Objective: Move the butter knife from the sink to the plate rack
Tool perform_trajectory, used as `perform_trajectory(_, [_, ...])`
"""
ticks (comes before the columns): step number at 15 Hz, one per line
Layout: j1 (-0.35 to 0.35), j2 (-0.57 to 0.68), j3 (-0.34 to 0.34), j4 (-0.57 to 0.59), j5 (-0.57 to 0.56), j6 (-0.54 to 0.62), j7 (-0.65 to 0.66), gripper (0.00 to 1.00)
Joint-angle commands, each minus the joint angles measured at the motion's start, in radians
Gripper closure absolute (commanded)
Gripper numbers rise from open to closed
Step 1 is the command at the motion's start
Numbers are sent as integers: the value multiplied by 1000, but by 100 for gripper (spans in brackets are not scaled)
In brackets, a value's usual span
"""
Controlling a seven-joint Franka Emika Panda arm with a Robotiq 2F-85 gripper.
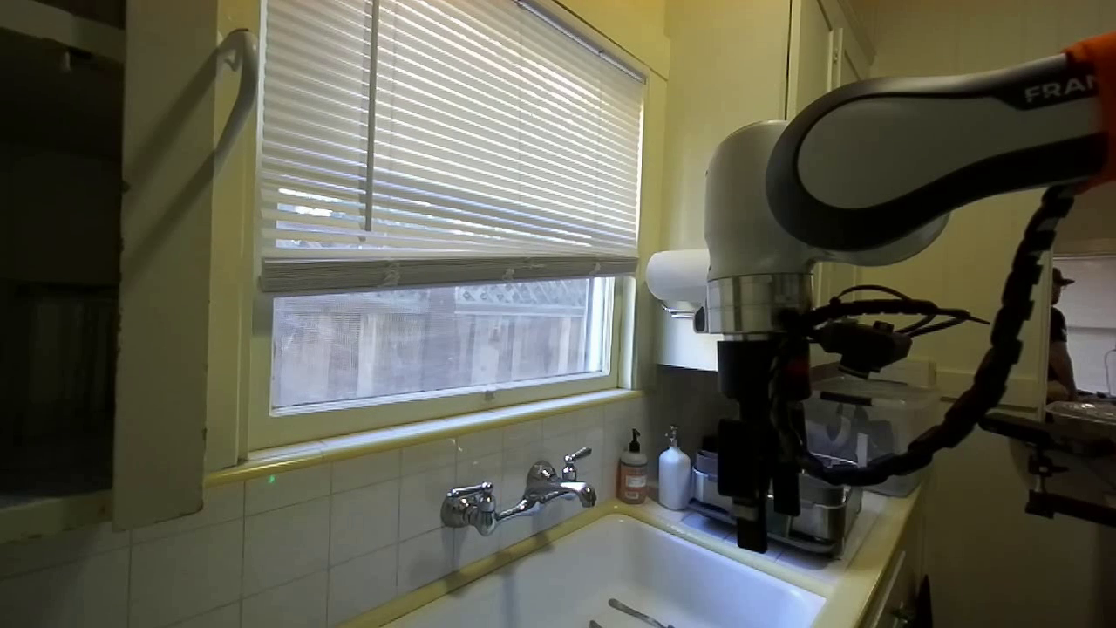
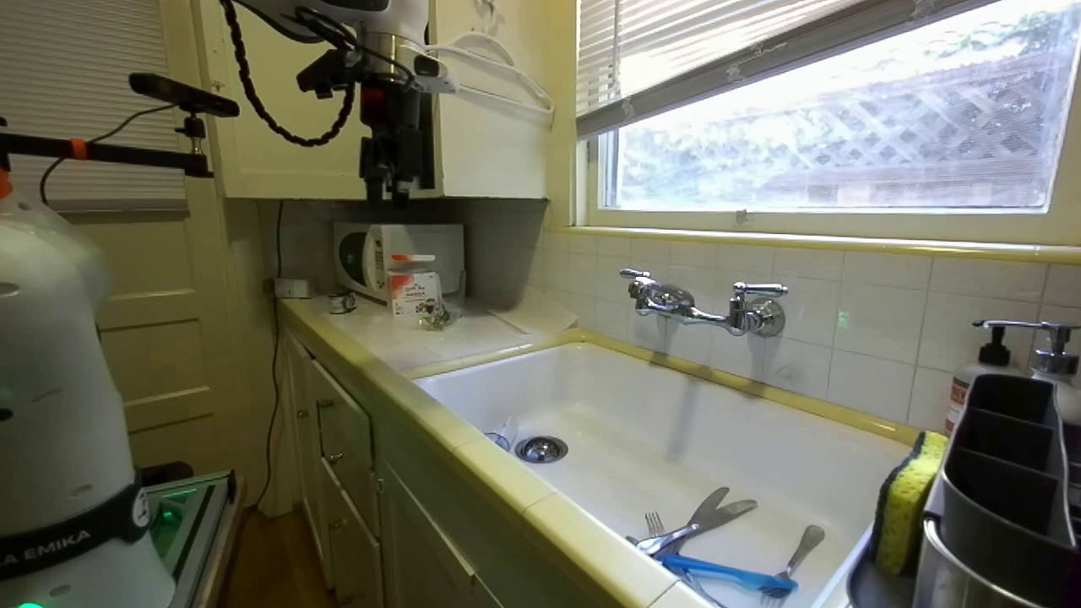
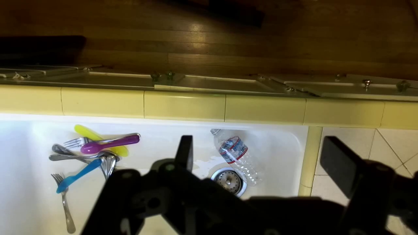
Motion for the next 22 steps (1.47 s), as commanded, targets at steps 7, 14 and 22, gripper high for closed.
perform_trajectory(7, [-9,19,-4,15,19,-23,24,0])
perform_trajectory(14, [-99,144,-70,-20,-78,28,12,0])
perform_trajectory(22, [-173,323,-186,12,-222,85,-133,0])
